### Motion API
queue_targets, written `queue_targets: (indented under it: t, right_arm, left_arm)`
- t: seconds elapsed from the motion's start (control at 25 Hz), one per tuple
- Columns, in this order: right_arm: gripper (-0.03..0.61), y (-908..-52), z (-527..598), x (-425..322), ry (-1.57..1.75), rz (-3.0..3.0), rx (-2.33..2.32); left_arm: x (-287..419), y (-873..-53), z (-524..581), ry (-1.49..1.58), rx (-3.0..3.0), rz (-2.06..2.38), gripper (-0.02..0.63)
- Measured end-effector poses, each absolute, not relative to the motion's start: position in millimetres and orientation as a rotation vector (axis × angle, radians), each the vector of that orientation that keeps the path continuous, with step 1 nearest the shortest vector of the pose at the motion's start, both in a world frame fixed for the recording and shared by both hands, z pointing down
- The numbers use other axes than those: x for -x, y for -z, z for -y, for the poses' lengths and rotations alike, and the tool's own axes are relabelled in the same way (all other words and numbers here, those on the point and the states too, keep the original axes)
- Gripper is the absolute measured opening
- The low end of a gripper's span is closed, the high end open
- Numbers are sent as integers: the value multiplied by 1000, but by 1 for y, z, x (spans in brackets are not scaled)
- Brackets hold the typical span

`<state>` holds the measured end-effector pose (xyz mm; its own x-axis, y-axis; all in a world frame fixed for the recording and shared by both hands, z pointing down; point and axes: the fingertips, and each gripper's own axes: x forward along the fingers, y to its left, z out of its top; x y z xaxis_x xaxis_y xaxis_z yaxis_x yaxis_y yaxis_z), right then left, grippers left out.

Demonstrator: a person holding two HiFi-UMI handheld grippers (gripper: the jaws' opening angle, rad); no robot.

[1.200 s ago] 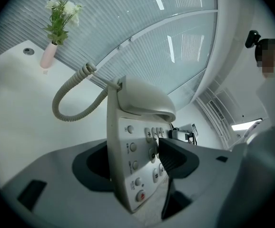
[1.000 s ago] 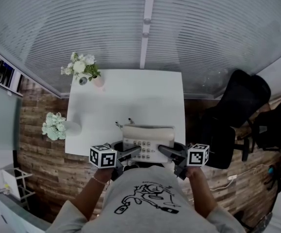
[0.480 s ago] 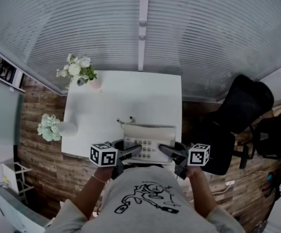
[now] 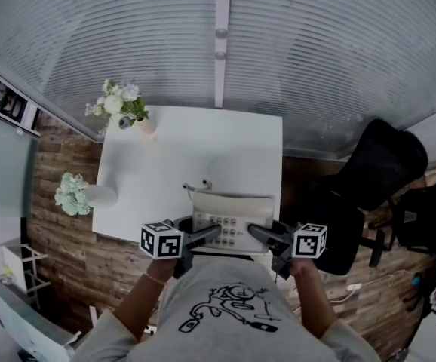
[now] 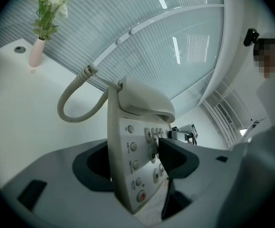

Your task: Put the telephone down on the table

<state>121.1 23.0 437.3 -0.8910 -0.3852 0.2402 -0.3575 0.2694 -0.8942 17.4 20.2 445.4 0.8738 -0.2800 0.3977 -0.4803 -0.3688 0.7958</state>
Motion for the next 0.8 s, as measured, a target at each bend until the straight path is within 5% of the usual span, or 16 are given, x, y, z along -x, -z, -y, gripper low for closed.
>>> queue_targets:
  t: [0.8]
  right_arm:
    - [272, -442, 0, -92, 1758, -2469, 763]
  left_arm:
    - [12, -451, 5, -250, -1967, 521, 279]
